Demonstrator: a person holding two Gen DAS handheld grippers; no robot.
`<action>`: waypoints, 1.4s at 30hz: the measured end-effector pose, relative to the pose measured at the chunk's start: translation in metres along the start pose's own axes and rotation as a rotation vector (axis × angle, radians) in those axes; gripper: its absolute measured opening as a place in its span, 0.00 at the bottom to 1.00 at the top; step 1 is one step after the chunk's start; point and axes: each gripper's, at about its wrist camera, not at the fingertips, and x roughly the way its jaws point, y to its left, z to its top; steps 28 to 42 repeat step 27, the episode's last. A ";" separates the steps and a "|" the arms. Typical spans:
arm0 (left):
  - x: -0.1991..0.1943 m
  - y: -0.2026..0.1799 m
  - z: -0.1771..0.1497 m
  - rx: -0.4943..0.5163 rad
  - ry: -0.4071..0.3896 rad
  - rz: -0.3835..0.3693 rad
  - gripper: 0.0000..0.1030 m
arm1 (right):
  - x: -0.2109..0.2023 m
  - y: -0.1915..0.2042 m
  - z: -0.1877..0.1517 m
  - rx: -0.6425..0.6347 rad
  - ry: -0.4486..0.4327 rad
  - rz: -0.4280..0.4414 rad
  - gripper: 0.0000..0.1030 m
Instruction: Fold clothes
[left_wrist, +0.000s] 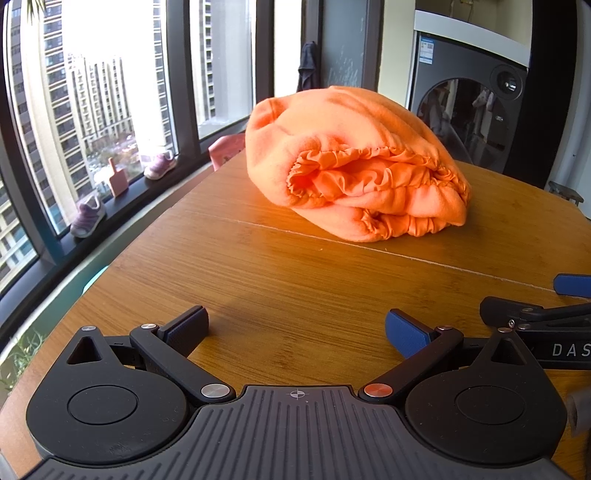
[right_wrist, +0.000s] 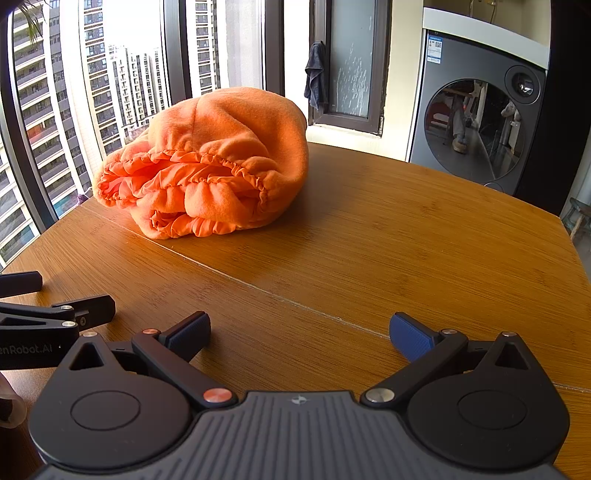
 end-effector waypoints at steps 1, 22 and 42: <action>0.000 0.000 0.000 0.000 0.001 0.002 1.00 | 0.000 0.000 0.000 0.000 0.000 0.000 1.00; 0.001 0.010 0.002 -0.024 -0.011 -0.066 1.00 | 0.002 0.002 0.001 0.002 0.000 -0.008 1.00; -0.001 0.013 0.001 -0.040 -0.018 -0.096 1.00 | 0.001 0.001 0.000 0.002 0.000 -0.008 1.00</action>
